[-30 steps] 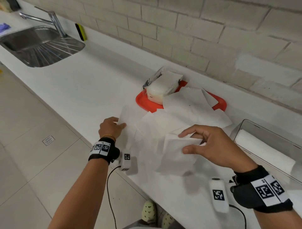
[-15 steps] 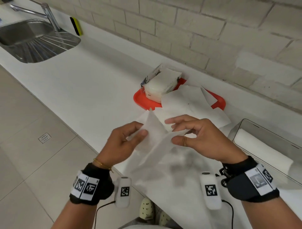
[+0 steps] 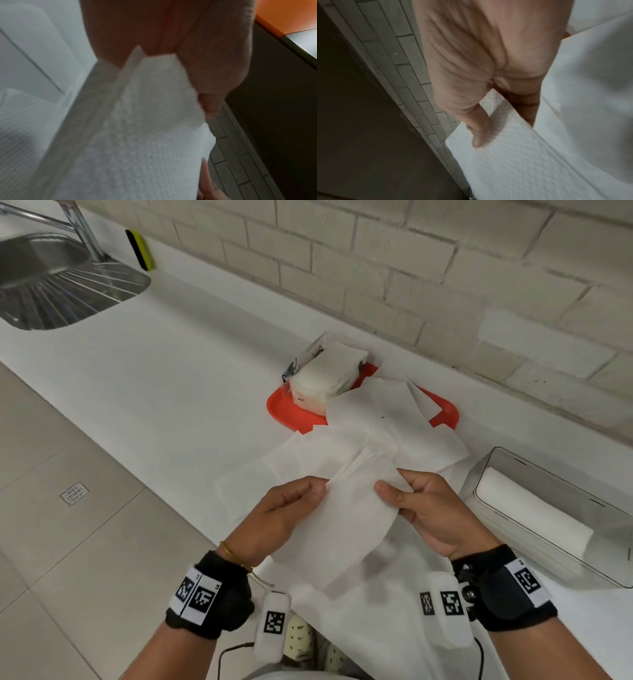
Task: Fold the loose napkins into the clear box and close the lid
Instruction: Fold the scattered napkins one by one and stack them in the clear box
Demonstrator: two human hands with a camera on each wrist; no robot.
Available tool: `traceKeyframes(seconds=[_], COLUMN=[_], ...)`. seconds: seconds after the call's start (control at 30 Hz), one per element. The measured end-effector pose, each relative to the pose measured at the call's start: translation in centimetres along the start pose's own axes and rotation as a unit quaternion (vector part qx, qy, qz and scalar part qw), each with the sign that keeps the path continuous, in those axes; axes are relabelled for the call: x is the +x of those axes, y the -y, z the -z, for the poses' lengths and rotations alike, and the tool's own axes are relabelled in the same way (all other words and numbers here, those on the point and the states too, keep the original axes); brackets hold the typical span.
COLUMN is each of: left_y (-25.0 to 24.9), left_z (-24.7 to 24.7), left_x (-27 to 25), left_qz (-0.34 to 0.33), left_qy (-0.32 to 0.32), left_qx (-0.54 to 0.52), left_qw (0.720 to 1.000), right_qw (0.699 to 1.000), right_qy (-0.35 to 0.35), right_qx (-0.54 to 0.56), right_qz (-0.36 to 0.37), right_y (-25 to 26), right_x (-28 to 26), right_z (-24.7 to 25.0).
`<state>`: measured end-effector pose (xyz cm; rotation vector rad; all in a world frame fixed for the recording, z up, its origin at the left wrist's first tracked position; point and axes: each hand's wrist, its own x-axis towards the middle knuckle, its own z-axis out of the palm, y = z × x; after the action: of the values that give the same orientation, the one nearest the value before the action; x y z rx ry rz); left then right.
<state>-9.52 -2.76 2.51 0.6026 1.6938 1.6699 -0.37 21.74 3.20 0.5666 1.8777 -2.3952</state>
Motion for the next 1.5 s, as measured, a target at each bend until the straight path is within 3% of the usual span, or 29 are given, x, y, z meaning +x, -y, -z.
traceKeyframes(seconds=[0.13,0.27,0.4,0.53,0.63,0.73,0.83,1.03,1.2,1.5], left_y=[0.9,3.0,4.3,5.2,6.5,8.0,8.9,8.7,8.4,7.5], left_z=[0.8,0.5,-0.2,-1.4,-2.2,-2.7,-2.9,-4.4,-4.7,-4.8], left_x=[-0.1,0.3,0.3,0.5,0.9,1.2,1.1,1.7,2.3,2.7], left_qz=[0.052,0.083,0.057,0.023,0.033,0.056,0.075,0.036,0.057,0.049], left_qy=[0.017,-0.132,-0.203,-0.197,-0.186,-0.181,-0.189,-0.207,-0.259,-0.233], left_qx=[-0.021,-0.002,-0.051,-0.052,-0.027,0.013,0.046,0.034,0.019,0.017], left_qw=[0.998,0.988,0.976,0.979,0.982,0.982,0.978,0.977,0.964,0.971], right_qw=[0.996,0.991,0.990,0.985,0.976,0.972,0.978,0.982,0.982,0.983], right_qy=[-0.063,-0.106,-0.127,-0.145,-0.167,-0.145,-0.137,-0.106,-0.123,-0.108], right_qx=[0.070,0.084,-0.053,-0.080,-0.135,-0.185,-0.160,-0.153,-0.137,-0.133], right_qz=[0.005,0.015,0.043,0.040,0.031,0.024,0.009,0.044,0.036,0.060], right_y=[-1.3,-3.0,-5.3,-6.9,-7.8,-8.9,-9.8,-10.3,-10.3,-9.6], right_x=[0.0,-0.5,-1.9,-3.2,-3.6,-3.3,-3.0,-2.4,-2.3,-3.0], right_z=[0.1,0.8,2.5,3.6,4.0,4.4,4.4,3.5,4.1,4.0])
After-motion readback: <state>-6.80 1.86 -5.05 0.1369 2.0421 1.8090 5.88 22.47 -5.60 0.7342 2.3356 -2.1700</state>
